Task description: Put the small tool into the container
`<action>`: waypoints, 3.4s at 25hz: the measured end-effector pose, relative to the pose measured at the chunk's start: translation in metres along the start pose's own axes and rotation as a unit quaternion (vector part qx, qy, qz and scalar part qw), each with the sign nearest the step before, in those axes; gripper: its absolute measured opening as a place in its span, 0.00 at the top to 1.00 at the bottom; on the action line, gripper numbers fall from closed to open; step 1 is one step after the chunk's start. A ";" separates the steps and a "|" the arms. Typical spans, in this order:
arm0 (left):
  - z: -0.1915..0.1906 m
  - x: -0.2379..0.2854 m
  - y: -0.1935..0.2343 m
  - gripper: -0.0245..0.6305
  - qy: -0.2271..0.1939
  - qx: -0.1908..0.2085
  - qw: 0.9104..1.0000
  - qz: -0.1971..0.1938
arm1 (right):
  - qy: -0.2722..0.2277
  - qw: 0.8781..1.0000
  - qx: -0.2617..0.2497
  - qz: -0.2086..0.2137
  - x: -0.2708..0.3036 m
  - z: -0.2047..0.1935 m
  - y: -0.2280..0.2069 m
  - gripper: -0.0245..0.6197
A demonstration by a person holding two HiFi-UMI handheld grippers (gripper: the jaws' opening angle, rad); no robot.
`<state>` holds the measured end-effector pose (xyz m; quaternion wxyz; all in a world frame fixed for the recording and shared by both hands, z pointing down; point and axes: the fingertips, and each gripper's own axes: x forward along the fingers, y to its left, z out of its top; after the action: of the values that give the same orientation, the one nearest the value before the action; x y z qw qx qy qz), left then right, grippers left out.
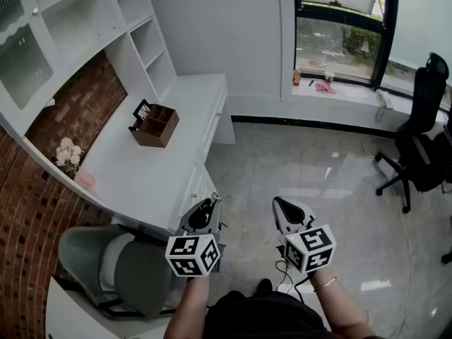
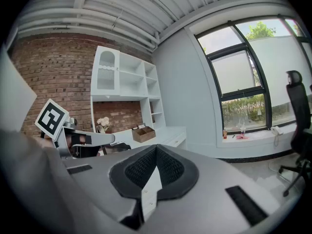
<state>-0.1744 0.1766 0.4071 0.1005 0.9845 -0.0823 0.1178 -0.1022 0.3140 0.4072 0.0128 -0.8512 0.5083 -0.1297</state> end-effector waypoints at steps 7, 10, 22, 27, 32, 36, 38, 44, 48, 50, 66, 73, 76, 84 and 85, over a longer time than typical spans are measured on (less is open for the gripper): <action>-0.002 0.001 0.004 0.84 0.000 -0.002 1.000 0.003 | -0.001 1.000 -0.012 0.000 0.003 -0.001 0.001 0.96; -0.003 0.000 0.002 0.84 0.000 -0.003 1.000 0.006 | -0.005 1.000 -0.007 0.000 0.000 -0.001 -0.002 0.95; 0.014 0.004 0.009 0.84 -0.014 0.001 0.999 0.030 | -0.015 1.000 -0.003 0.005 0.005 0.010 -0.017 0.95; 0.026 0.023 0.024 0.84 -0.015 0.008 0.999 0.037 | -0.019 1.000 0.006 0.002 0.026 0.017 -0.030 0.95; 0.036 0.060 0.051 0.84 -0.018 0.004 0.999 0.043 | -0.023 1.000 0.018 0.003 0.063 0.027 -0.045 0.95; 0.039 0.099 0.080 0.84 -0.014 -0.008 0.999 0.049 | -0.015 1.000 0.020 0.004 0.107 0.031 -0.060 0.96; 0.045 0.123 0.097 0.84 -0.014 -0.012 0.999 0.050 | -0.013 1.000 0.020 0.009 0.137 0.037 -0.066 0.95; 0.077 0.193 0.161 0.84 -0.014 -0.019 0.998 0.061 | 0.002 0.999 0.023 0.034 0.244 0.060 -0.073 0.96; 0.099 0.228 0.205 0.84 -0.016 -0.019 0.997 0.071 | 0.013 0.998 0.026 0.053 0.312 0.070 -0.070 0.96; 0.107 0.244 0.227 0.84 -0.018 -0.023 0.996 0.079 | 0.020 0.998 0.026 0.062 0.342 0.072 -0.067 0.95; 0.132 0.272 0.337 0.84 -0.039 -0.060 0.985 0.156 | 0.049 0.987 0.015 0.151 0.484 0.086 -0.028 0.95; 0.144 0.277 0.364 0.84 -0.061 -0.079 0.974 0.205 | 0.064 0.971 0.002 0.230 0.542 0.094 -0.004 0.95; 0.154 0.278 0.376 0.84 -0.073 -0.091 0.965 0.236 | 0.080 0.958 -0.005 0.275 0.564 0.101 0.008 0.96; 0.177 0.270 0.407 0.84 -0.097 -0.099 0.939 0.314 | 0.097 0.930 -0.021 0.355 0.605 0.109 0.024 0.95; 0.180 0.268 0.410 0.84 -0.099 -0.098 0.936 0.323 | 0.097 0.927 -0.023 0.362 0.610 0.109 0.026 0.96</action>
<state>0.0449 -0.2961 0.3755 0.1444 0.8966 -0.4170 0.0367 0.1752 -0.2400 0.4248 -0.0099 -0.5927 0.7834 -0.1867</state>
